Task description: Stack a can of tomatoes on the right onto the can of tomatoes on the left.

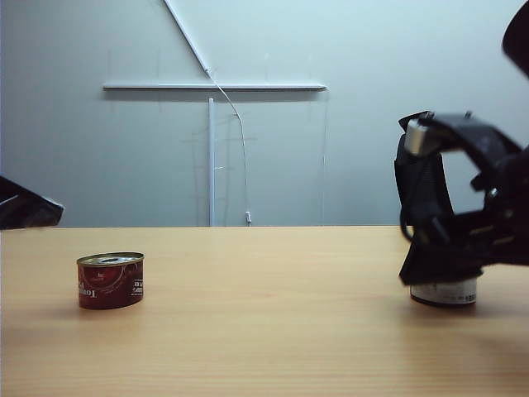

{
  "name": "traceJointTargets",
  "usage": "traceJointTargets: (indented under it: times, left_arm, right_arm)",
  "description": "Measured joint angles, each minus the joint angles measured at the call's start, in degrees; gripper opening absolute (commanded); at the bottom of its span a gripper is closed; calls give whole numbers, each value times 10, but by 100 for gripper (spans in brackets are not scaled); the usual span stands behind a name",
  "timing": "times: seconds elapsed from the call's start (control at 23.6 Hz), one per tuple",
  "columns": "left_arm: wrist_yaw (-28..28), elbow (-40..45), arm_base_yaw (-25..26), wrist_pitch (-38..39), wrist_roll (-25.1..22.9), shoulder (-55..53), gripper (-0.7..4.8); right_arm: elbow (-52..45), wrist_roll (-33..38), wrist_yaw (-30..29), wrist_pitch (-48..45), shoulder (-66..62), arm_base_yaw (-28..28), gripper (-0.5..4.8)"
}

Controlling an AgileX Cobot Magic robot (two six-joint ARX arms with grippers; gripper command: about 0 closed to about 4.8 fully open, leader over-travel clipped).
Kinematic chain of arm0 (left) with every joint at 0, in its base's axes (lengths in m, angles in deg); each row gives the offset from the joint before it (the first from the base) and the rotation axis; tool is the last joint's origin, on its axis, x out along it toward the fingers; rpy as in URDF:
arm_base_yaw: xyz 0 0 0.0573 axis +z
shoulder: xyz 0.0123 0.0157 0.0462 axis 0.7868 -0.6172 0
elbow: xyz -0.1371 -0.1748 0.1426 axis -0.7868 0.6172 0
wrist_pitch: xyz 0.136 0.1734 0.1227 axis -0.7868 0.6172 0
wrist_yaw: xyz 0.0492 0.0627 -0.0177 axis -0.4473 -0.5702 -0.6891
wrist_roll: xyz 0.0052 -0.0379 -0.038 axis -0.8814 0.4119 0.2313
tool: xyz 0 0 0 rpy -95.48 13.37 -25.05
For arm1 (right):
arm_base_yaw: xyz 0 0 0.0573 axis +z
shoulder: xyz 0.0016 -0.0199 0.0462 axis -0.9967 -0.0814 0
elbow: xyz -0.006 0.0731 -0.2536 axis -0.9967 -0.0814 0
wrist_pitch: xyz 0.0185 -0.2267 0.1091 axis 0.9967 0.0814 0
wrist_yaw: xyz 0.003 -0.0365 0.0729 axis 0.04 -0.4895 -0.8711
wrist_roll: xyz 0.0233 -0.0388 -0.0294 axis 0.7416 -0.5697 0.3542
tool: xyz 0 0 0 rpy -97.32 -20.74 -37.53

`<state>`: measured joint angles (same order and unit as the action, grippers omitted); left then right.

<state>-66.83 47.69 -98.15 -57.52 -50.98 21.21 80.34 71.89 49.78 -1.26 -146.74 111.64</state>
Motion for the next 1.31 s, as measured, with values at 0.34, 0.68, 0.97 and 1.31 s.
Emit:
traceJointTargets:
  times: [0.34,0.68,0.97,1.31]
  left_arm:
    - [0,0,0,0,0,0,-4]
    - [0,0,0,0,0,0,-4]
    - [0,0,4,0,0,1,-4]
    - [7,0,102,2,0,15,-4]
  right_arm:
    - [2,63,-2,-50,-63,0,479]
    - [2,73,1,-73,-75,0,201]
    - [9,75,-21,-70,-75,-1,111]
    - [152,115,-156,-43,-84,49,112]
